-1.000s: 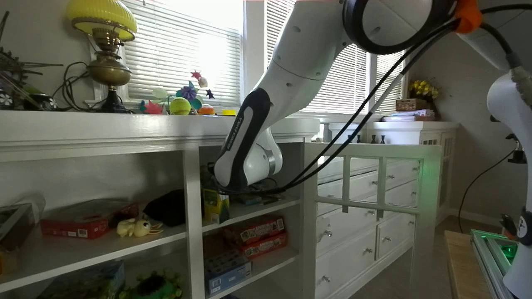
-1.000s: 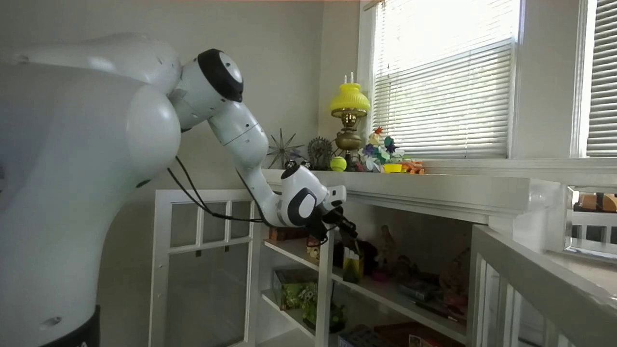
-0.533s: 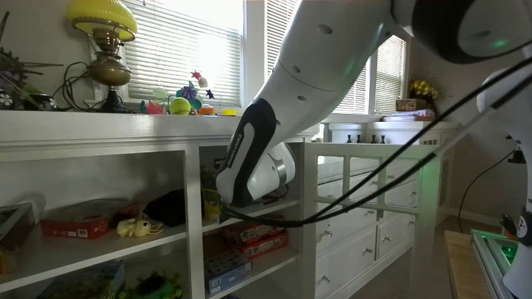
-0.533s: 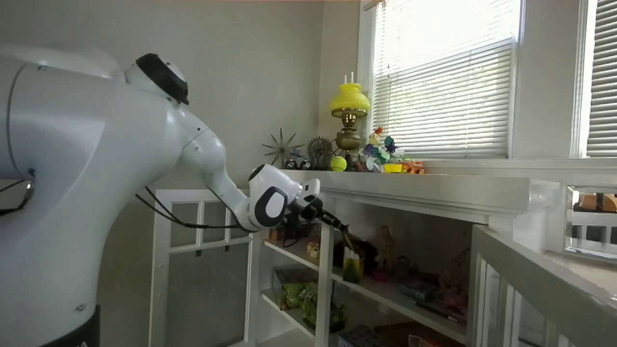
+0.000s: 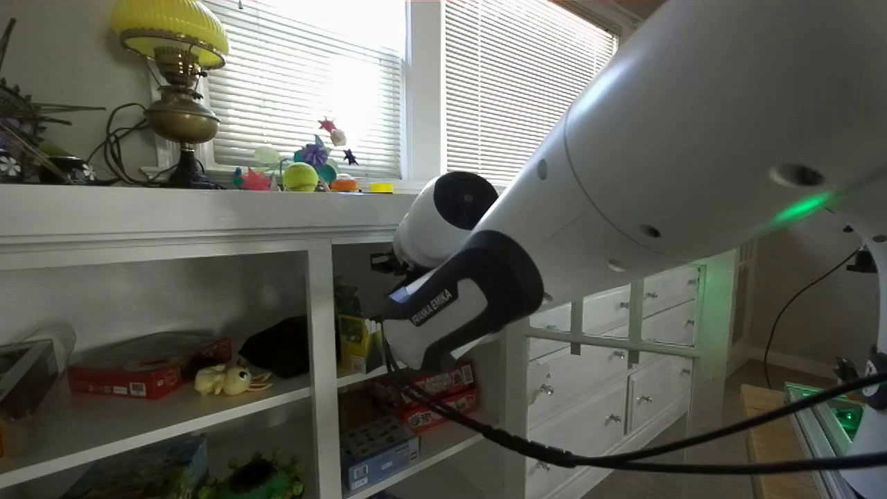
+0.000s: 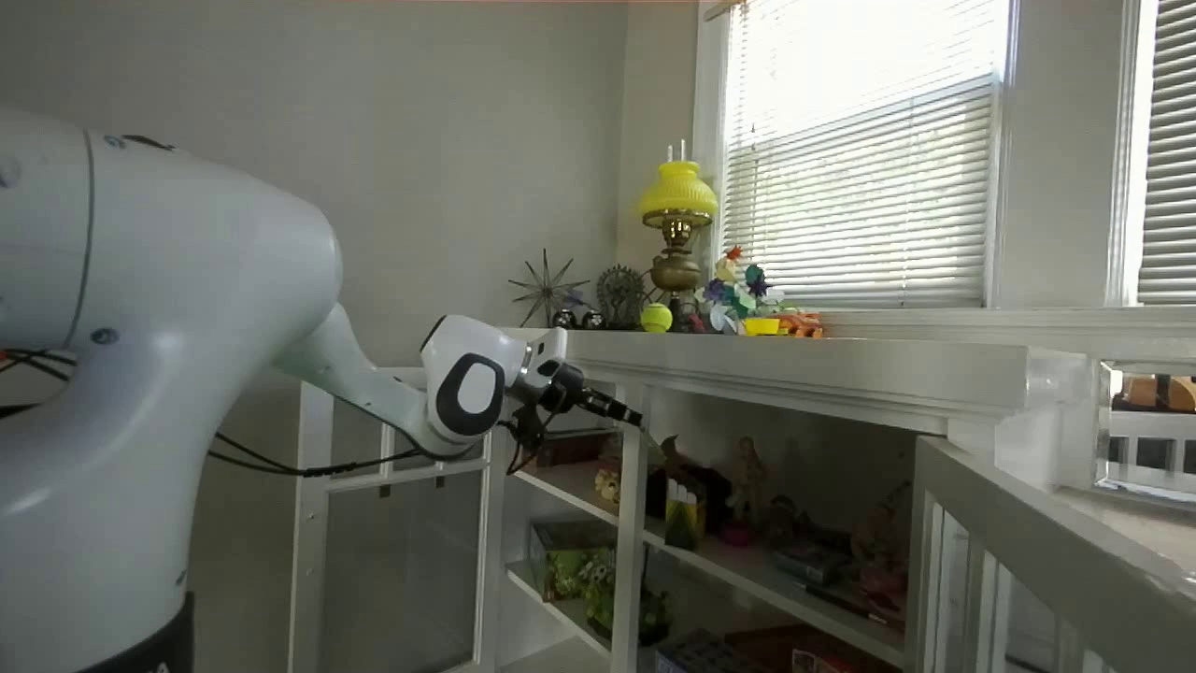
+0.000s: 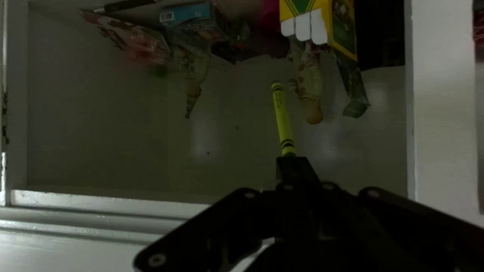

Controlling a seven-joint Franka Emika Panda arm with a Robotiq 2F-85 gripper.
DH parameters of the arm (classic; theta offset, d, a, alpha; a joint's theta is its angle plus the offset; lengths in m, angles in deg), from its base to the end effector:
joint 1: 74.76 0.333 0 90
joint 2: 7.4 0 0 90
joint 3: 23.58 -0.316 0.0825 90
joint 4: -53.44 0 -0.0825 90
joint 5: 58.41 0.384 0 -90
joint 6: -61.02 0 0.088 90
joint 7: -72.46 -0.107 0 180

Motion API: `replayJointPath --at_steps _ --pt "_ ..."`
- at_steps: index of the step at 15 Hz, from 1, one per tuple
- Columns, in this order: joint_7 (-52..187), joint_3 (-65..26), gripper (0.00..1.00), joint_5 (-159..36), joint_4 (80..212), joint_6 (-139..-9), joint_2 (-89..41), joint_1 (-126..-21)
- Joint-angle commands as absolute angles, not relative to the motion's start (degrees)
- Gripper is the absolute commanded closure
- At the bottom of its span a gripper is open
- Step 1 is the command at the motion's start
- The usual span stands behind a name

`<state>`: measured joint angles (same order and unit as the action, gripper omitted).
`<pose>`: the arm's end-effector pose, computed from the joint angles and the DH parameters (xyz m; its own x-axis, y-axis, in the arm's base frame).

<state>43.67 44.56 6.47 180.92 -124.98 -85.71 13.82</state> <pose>0.5379 0.1300 0.2420 0.2603 -0.1986 0.9449 -0.5694 -0.8219 -0.0159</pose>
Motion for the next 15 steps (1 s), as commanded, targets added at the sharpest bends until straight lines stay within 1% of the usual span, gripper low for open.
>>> replayJointPath --at_steps 1,8,15 --pt "39.9 49.7 0.99 7.4 183.8 -122.1 -92.3 20.1" --pt "41.2 56.3 0.99 7.6 187.6 -125.7 -92.0 25.0" --pt "41.9 60.2 0.99 7.2 191.4 -131.9 -90.4 25.7"
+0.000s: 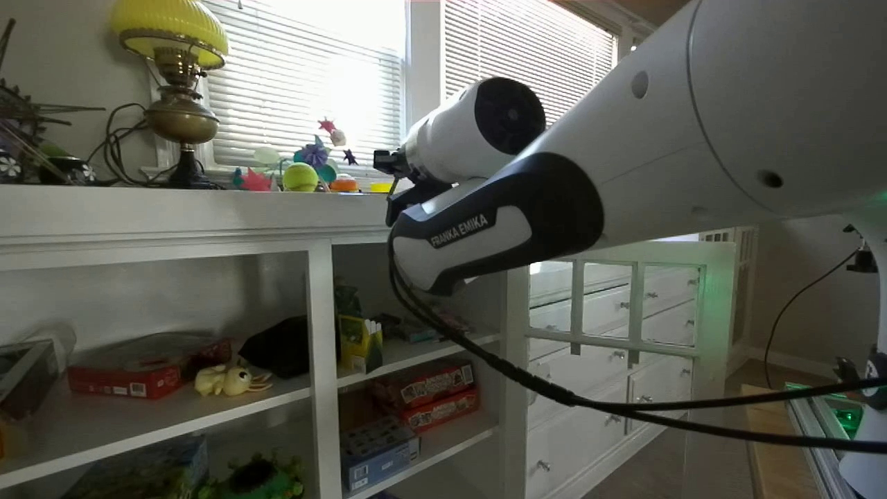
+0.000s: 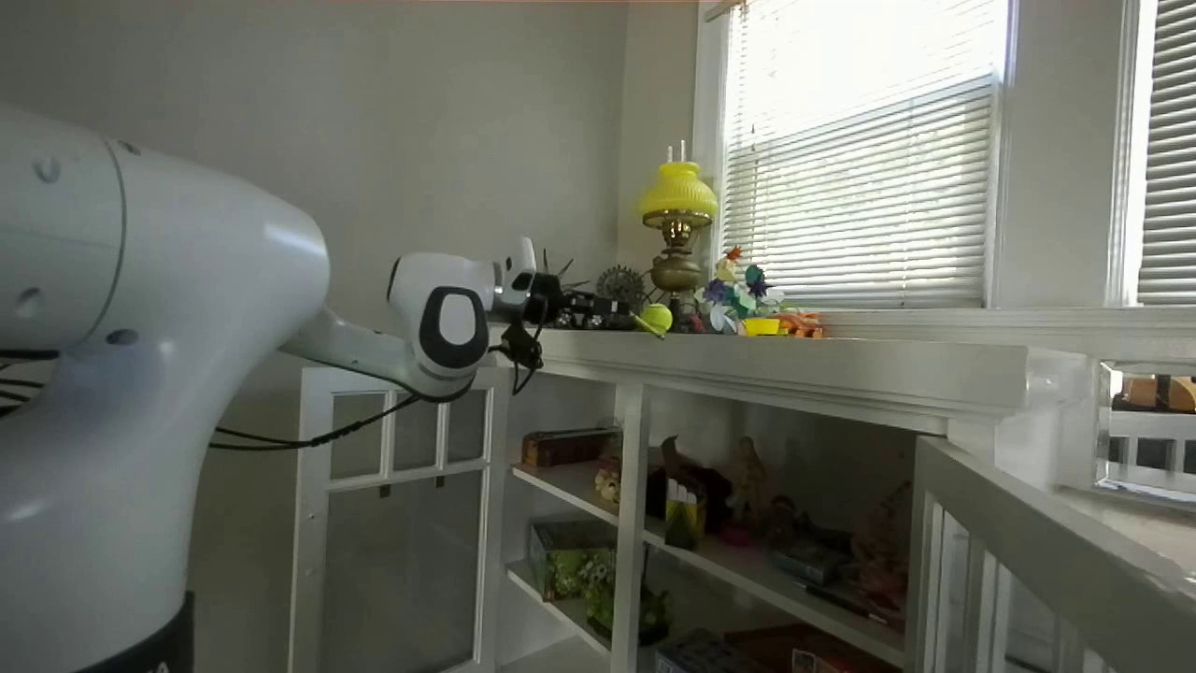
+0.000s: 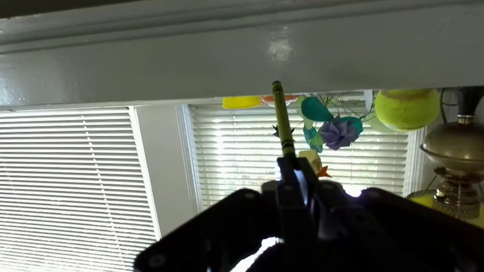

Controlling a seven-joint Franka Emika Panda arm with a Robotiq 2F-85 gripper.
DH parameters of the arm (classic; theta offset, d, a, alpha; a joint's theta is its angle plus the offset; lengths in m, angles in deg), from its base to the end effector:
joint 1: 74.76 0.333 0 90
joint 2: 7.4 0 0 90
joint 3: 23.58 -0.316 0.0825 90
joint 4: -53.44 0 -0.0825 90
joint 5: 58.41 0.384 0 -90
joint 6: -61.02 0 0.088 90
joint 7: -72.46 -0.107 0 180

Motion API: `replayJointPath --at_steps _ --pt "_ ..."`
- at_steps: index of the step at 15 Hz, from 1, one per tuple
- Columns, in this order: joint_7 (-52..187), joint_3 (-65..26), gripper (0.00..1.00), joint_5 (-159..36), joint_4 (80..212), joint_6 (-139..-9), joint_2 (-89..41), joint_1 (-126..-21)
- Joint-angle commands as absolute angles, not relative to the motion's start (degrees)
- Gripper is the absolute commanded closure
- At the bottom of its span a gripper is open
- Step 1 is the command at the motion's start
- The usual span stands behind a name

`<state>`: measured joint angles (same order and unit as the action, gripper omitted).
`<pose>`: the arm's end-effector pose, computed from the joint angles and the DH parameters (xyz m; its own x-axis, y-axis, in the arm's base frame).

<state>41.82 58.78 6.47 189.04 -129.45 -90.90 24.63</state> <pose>0.4957 0.1463 0.3684 -0.0376 -0.0803 0.9961 -0.5180 -0.8508 -0.0882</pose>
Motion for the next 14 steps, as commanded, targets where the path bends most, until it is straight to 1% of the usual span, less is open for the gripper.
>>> replayJointPath --at_steps 1,4,10,14 --pt "41.9 60.7 0.99 7.2 191.8 -132.5 -90.4 25.5" --pt "41.7 62.2 0.99 7.0 192.6 -133.4 -90.6 23.8" --pt "44.8 61.0 0.99 7.6 191.6 -141.0 -82.9 16.5" --pt "36.8 59.4 0.99 -5.2 192.1 -150.9 -73.0 9.9"
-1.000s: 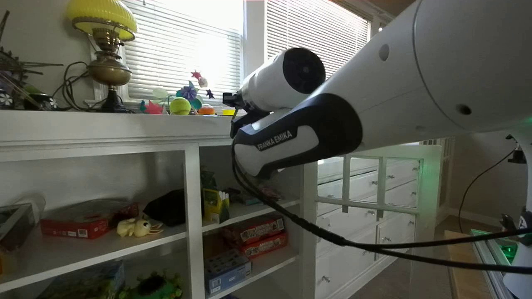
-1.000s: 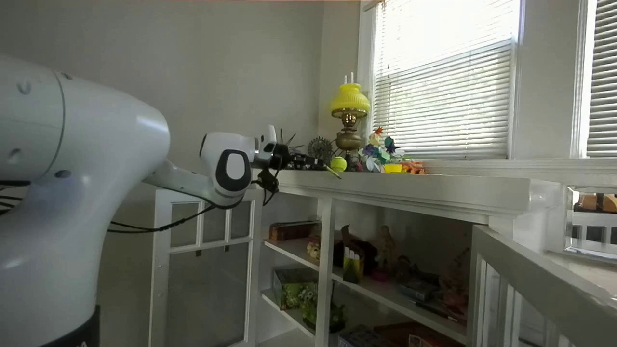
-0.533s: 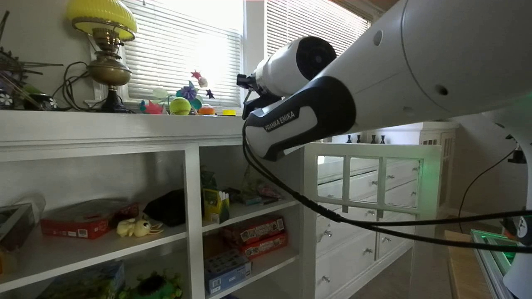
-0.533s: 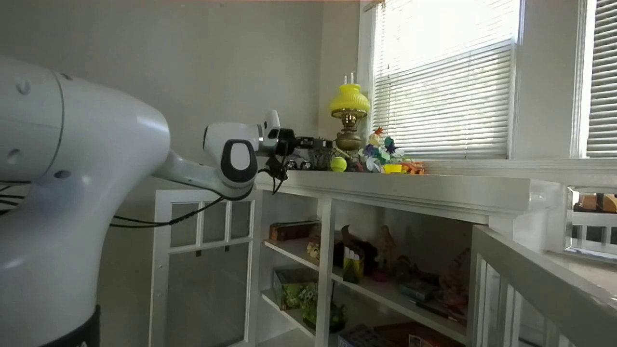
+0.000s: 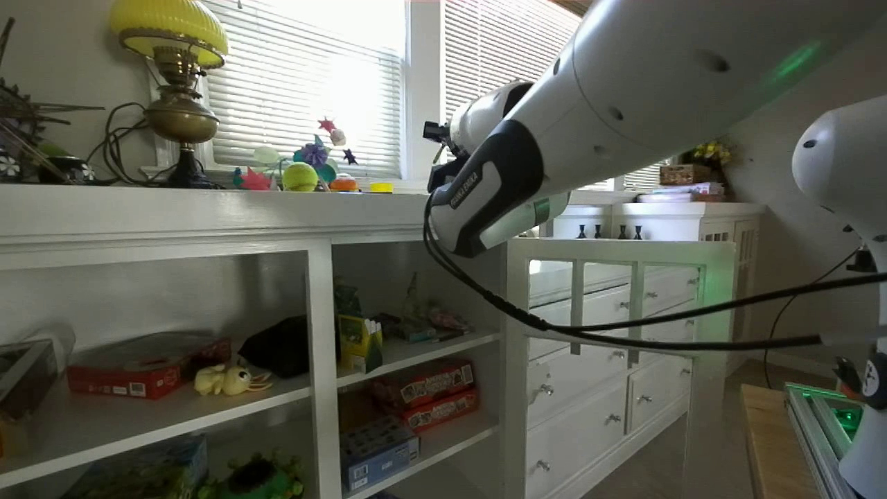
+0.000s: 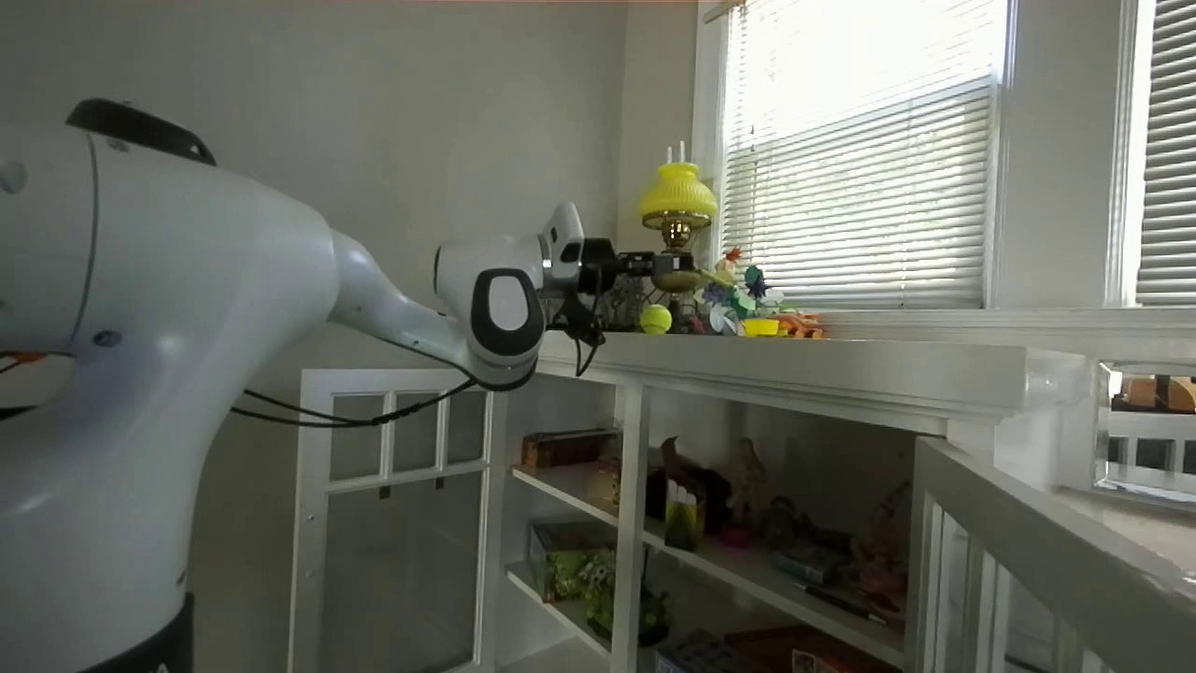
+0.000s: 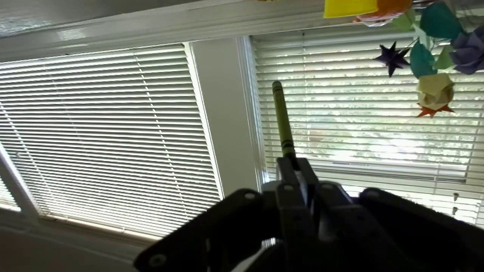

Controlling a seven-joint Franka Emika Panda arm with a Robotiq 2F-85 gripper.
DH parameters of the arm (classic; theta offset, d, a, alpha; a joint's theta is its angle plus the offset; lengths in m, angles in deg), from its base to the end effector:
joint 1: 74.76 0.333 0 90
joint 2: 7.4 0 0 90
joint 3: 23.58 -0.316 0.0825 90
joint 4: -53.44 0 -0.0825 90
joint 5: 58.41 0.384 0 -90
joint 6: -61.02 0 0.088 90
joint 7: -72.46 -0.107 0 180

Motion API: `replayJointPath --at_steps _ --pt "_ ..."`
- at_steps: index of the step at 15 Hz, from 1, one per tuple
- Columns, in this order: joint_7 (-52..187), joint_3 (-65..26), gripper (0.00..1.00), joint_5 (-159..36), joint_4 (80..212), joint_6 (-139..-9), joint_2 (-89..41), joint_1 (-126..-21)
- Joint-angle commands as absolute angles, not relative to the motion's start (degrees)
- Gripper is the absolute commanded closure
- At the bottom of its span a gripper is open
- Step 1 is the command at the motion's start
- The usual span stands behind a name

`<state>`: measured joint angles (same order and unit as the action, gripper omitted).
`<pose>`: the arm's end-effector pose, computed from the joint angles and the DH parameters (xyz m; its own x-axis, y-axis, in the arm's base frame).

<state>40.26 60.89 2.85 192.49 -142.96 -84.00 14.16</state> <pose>0.4913 0.0467 0.4097 -0.2066 -0.0264 0.9781 -0.6092 -0.7787 -0.1497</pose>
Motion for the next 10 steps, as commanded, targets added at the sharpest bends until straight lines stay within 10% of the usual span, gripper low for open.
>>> replayJointPath --at_steps 1,10 --pt "34.8 59.0 0.99 -8.8 192.2 -153.2 -70.6 8.0" --pt "15.6 56.7 0.99 -44.5 190.7 -167.0 -53.6 -11.9"
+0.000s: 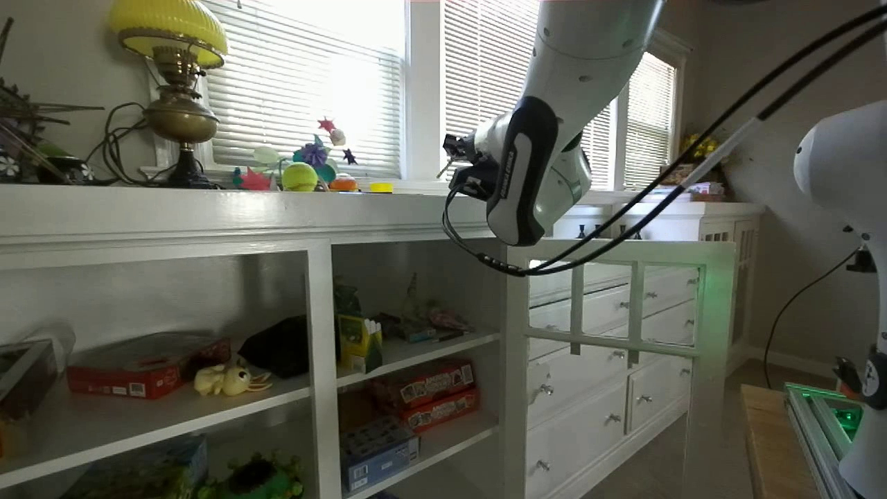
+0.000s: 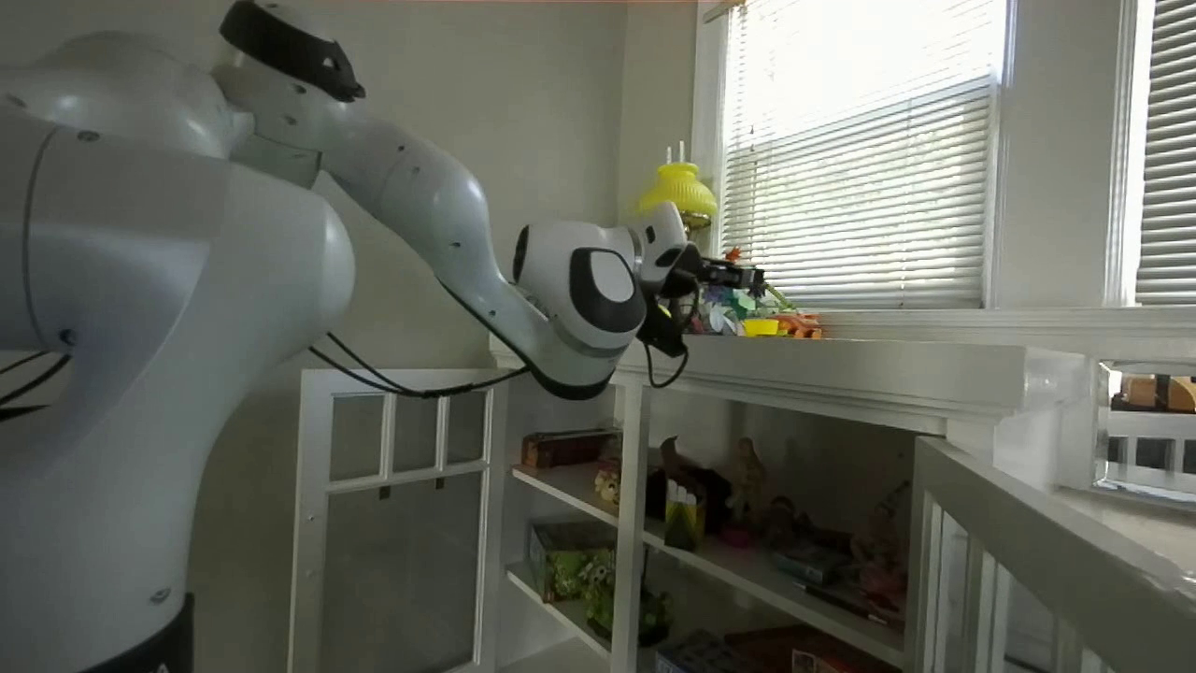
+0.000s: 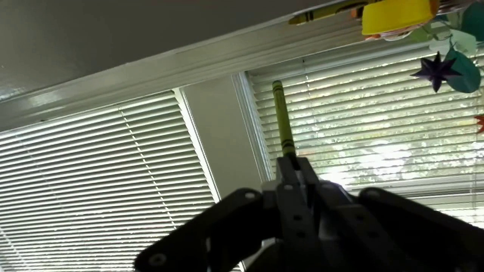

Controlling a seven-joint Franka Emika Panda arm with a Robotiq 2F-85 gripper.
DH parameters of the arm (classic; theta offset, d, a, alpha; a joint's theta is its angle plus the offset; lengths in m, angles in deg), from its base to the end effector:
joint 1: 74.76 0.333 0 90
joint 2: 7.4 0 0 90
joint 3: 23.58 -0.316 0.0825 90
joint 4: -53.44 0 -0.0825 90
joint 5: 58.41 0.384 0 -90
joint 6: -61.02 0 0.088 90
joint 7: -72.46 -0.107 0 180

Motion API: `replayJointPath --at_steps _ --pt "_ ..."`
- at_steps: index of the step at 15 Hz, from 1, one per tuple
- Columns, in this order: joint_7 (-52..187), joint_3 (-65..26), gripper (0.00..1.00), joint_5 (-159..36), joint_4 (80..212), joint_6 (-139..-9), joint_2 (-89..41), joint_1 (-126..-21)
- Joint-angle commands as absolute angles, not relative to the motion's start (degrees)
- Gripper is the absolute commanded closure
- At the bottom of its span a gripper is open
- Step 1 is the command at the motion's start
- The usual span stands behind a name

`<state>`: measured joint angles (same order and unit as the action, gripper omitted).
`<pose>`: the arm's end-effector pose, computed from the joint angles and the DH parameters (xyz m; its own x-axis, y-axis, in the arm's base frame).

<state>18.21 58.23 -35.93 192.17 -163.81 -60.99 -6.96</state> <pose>0.5192 -0.0643 0.4096 -0.1791 -0.2124 0.9606 -0.4915 -0.8265 -0.2744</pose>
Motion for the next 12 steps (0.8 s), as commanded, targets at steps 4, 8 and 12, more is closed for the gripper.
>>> replayJointPath --at_steps 4,8,12 --pt "26.1 46.8 0.99 -44.5 188.5 -170.3 -41.5 -21.0" --pt "35.3 32.3 0.99 -44.6 186.3 -171.0 -32.0 -33.6" --pt "40.4 15.8 0.99 -45.2 185.2 -170.0 -27.5 -48.8"
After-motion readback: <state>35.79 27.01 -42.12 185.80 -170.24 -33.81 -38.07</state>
